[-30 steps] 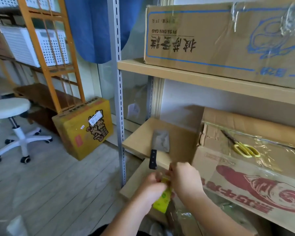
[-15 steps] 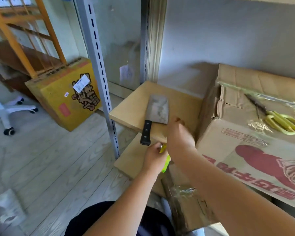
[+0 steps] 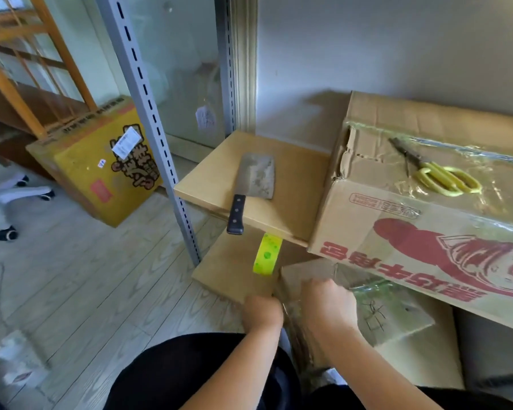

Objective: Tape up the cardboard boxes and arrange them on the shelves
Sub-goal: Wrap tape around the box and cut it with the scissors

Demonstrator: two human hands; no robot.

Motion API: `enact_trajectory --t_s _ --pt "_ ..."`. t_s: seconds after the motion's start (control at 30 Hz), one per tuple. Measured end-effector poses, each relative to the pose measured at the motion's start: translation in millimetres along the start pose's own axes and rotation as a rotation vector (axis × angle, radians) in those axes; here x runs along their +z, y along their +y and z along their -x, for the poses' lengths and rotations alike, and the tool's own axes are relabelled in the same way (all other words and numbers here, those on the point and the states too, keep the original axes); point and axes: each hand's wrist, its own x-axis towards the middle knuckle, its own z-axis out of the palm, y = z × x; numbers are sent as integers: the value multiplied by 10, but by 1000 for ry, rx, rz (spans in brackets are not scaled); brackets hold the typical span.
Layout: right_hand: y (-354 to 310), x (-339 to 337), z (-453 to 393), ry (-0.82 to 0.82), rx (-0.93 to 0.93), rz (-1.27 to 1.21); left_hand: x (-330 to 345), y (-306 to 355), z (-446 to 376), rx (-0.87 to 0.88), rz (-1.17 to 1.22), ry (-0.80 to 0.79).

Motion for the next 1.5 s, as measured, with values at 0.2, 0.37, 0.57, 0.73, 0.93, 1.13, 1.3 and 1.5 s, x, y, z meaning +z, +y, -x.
enact_trajectory --t_s 0.2,0.37,0.57,0.73,0.93,1.13,1.3,1.5 --pt "1130 704 -452 1 350 -179 613 -10 145 245 -401 -133" --pt "1721 797 -732 59 489 -183 917 -16 53 204 -606 -164" --pt "2265 1386 -1211 -26 623 -476 919 -40 -97 200 -608 -102" --pt "2001 925 -529 -134 761 -507 805 -25 -163 207 -455 -181" --pt "2166 1123 -137 -211 781 -586 790 -187 -85 336 -636 -124" --pt "2198 1364 -83 -120 779 -720 874 -210 -127 301 -613 -62" --pt "2230 1332 -130 -127 781 -729 922 -149 -198 231 -571 -70" --pt "2204 1287 -41 -284 652 -825 883 -108 -65 242 -712 -285"
